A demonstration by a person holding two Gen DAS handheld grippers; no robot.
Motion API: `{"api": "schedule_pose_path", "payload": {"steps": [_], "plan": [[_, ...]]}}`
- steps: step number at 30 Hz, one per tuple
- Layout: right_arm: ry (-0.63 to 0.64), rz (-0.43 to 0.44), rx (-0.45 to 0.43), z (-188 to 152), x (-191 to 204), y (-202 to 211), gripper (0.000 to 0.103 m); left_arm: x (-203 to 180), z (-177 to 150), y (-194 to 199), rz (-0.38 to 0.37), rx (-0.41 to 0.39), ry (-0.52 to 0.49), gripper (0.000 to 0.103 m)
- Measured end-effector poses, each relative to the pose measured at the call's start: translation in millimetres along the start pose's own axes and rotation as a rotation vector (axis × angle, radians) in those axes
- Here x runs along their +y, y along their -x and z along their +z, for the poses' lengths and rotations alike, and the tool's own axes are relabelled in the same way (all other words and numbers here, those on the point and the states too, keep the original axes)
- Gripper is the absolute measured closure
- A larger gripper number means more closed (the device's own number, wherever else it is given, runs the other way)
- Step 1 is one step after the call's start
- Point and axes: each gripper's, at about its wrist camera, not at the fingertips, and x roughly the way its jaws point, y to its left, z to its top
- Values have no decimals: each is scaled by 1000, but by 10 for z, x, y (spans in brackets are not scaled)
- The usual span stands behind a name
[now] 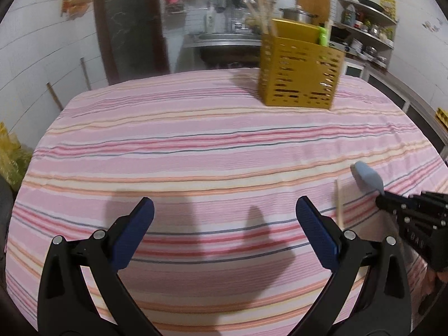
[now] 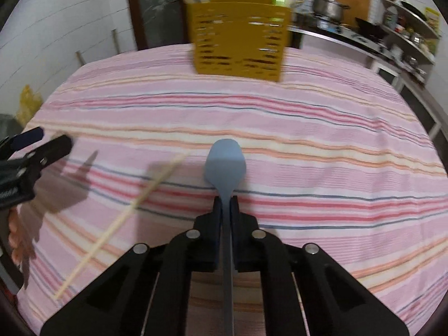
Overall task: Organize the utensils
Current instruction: 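Close the right gripper on the blue plastic spoon while the left gripper grasps a chopstick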
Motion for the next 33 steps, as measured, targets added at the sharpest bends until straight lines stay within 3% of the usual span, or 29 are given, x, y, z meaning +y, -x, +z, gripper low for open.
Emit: {"api": "schedule_pose_path", "payload": {"steps": [4, 9, 15, 18, 20, 23, 29, 33], "plan": [[-26, -74, -10, -13, -259, 8, 96, -258, 32, -67, -42, 14, -40, 5], [-87, -94, -16, -29, -536, -26, 96, -604, 28, -223, -97, 70, -127, 10], [-98, -95, -17, -30, -572, -77, 96, -934, -64, -442, -166, 172, -224, 42], [-103, -89, -8, 9, -570, -111, 96, -981, -56, -450, -170, 165, -227, 52], [-105, -86, -1, 23, -574, -122, 96, -1005, -17, -480, -189, 178, -211, 68], [-115, -77, 12, 60, -589, -147, 96, -993, 46, -533, -192, 193, -189, 82], [-137, -63, 20, 93, -615, -205, 96, -843, 122, -599, -232, 215, -106, 98], [-158, -53, -1, 81, -623, -175, 96, -751, 131, -602, -243, 203, -80, 98]]}}
